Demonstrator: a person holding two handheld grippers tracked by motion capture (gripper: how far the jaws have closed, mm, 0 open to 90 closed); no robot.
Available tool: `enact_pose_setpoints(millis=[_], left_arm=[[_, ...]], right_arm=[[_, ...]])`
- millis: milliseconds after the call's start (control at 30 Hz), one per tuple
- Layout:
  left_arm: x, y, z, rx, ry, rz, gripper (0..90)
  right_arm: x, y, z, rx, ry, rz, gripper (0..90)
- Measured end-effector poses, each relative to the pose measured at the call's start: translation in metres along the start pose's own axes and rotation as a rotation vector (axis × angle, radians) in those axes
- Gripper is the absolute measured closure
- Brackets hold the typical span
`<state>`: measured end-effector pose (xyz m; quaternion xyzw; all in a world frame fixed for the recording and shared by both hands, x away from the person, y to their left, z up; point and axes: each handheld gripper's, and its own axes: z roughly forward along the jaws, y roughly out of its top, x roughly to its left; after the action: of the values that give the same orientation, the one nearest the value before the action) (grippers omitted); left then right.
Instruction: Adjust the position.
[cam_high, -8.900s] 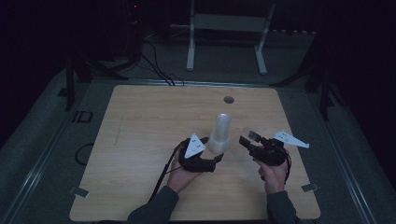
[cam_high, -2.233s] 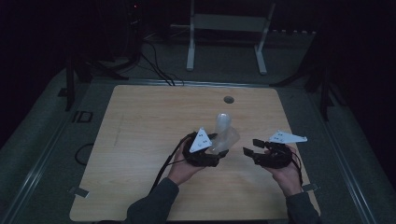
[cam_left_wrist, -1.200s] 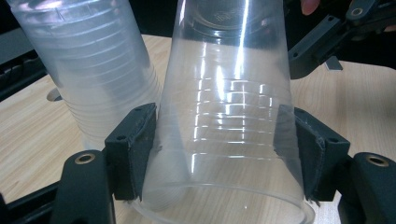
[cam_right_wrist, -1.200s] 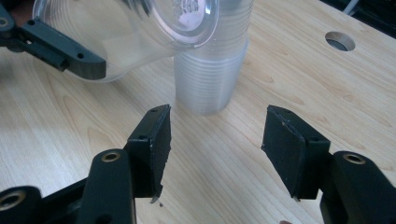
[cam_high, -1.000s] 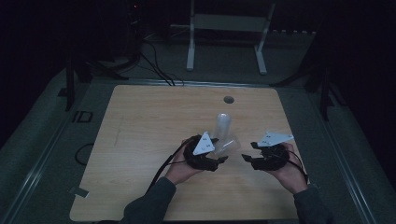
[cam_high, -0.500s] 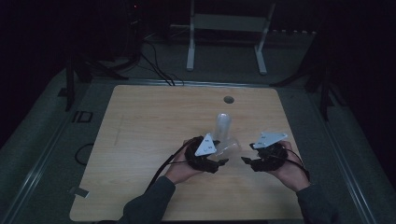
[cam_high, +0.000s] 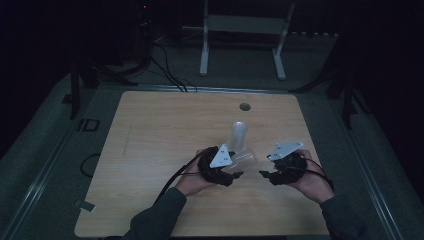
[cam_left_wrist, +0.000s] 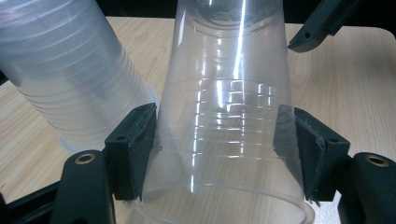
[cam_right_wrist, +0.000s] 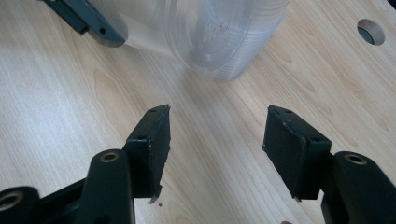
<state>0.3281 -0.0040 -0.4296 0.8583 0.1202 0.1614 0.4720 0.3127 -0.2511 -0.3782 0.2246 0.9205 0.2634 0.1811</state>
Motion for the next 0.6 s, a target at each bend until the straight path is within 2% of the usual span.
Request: enact_pose_setpoints(millis=[600], left_arm=[[-0.001, 0.004, -0.001, 0.033, -0.026, 0.039, 31.1]], right_arm=[[-0.003, 0.013, -0.008, 0.071, -0.002, -0.094, 40.4]])
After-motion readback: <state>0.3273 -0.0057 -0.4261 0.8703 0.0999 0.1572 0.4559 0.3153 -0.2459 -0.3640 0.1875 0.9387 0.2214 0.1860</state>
